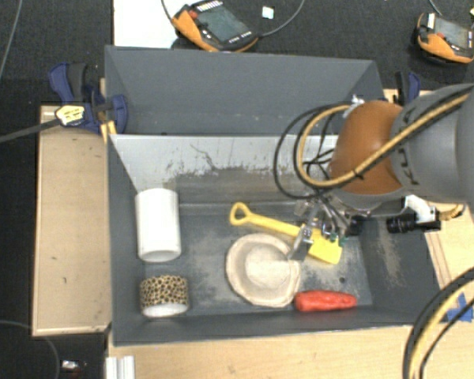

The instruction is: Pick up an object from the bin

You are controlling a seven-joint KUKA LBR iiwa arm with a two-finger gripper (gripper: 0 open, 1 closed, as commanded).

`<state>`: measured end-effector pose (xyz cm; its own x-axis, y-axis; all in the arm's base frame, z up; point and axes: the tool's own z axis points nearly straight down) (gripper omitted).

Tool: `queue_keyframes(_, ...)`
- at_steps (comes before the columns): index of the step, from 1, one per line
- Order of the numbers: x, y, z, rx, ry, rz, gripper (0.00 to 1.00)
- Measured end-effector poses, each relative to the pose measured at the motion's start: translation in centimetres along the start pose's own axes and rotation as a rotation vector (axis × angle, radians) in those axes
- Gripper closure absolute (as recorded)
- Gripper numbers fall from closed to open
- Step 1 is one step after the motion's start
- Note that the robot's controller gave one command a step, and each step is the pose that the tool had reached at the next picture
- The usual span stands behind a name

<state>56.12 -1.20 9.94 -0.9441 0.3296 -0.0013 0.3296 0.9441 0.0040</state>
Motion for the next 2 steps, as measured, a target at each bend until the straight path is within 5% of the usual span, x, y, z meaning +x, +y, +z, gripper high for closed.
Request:
queue_keyframes(1, -2.55, -0.78, 2.85, 0.003, -0.021, -0.049, 0.00)
queue_keyframes(2, -2.47, -0.81, 2.84, -0.003, -0.011, 0.232, 1.00)
